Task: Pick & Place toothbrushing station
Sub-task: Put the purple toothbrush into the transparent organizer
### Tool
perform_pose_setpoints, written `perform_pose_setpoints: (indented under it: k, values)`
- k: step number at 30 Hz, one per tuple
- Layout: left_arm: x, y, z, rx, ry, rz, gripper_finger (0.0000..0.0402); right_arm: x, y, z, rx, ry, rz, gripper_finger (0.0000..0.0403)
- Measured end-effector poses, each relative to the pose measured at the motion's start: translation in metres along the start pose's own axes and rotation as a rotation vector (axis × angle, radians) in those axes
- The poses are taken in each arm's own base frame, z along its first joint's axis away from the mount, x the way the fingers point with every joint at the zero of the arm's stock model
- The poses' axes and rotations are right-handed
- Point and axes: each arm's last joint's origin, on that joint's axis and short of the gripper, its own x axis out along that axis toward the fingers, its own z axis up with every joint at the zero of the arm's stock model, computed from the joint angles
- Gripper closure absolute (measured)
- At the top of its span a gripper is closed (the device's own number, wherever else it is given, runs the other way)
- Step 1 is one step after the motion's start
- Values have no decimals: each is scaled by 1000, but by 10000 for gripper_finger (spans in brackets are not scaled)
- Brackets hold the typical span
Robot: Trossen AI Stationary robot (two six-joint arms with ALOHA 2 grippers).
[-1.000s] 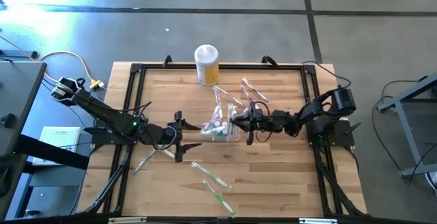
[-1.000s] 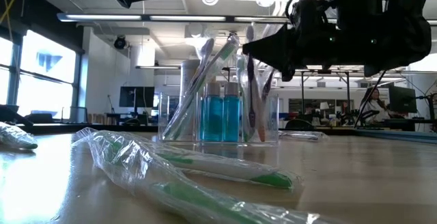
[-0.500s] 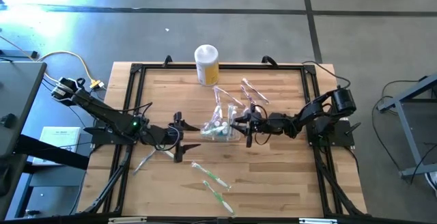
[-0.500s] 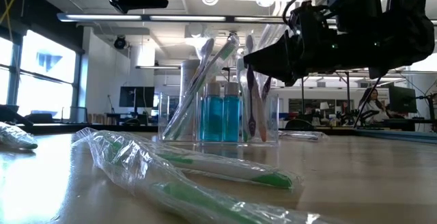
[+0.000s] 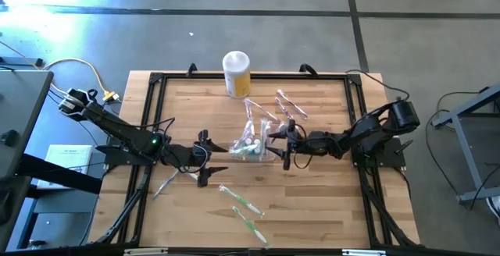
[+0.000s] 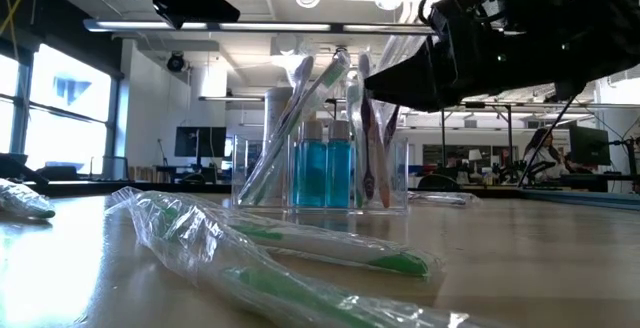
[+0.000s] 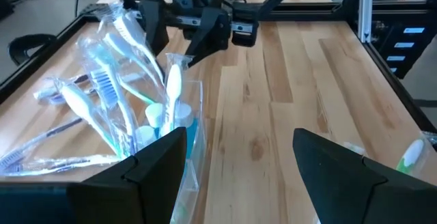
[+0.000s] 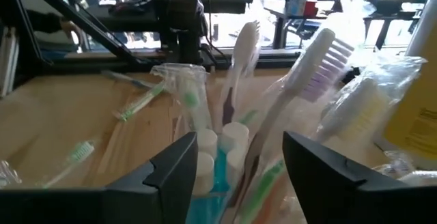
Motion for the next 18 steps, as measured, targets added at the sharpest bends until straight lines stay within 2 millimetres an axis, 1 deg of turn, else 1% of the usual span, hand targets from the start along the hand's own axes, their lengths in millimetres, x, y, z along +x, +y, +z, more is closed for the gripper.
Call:
perform_pose_setpoints:
  k: [7,15,18]
  values:
    - [0,0,0,0,0,0,139,-12,6,14,-46,34,-30,197]
    - [0,0,0,0,0,0,139,-31,16,32,-76,53,6,198]
    - [0,0,-1,3,5,2,139,-38,15,34,-39,97,-25,198]
